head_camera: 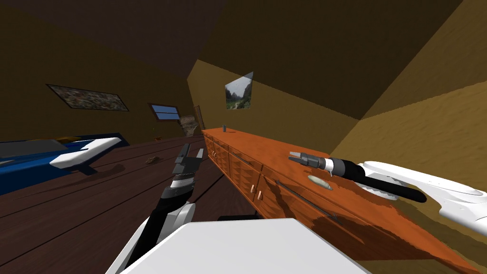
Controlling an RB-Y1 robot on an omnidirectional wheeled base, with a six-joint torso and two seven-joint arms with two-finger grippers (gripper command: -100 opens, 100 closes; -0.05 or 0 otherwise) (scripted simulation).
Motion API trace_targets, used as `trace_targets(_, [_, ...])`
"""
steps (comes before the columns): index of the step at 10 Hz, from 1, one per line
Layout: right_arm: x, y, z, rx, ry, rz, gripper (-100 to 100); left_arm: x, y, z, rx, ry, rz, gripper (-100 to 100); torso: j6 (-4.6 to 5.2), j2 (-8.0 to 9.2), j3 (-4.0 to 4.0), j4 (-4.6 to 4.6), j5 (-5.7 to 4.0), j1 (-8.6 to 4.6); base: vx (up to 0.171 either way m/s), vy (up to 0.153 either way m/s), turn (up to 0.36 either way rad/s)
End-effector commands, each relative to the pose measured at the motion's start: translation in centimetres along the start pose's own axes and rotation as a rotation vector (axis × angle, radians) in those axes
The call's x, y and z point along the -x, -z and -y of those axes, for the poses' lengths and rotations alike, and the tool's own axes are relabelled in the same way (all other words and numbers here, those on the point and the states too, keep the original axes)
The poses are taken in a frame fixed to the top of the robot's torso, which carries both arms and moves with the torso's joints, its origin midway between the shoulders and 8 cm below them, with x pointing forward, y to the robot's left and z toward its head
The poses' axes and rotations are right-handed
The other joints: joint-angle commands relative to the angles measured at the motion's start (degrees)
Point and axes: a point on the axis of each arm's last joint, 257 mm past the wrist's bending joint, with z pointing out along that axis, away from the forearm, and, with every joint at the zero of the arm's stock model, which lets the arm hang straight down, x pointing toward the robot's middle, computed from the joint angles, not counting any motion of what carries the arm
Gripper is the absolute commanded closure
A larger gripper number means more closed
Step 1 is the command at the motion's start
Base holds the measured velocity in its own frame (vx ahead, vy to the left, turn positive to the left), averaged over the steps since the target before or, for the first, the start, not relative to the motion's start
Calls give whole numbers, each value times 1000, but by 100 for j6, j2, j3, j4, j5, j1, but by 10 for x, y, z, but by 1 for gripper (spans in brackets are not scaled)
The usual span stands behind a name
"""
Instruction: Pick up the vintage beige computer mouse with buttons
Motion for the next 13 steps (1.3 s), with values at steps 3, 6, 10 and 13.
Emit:
trace_targets(3, [-15,0,9,10,40,-135,-100,0,0,0,0,0,0,0,-1,0,0,0,0,-3,-4,-21,58])
trace_targets(6, [-22,-5,11,29,79,-229,-100,0,0,0,0,0,0,0,0,2,1,1,-1,-1,-9,-20,31])
trace_targets(10, [-28,-11,13,54,126,-333,-100,0,0,0,0,0,0,0,0,4,2,1,-3,-9,-12,-29,27])
trace_targets(13, [-49,-7,22,64,163,-471,-100,0,0,0,0,0,0,0,1,5,3,1,-2,-6,-20,-33,29])
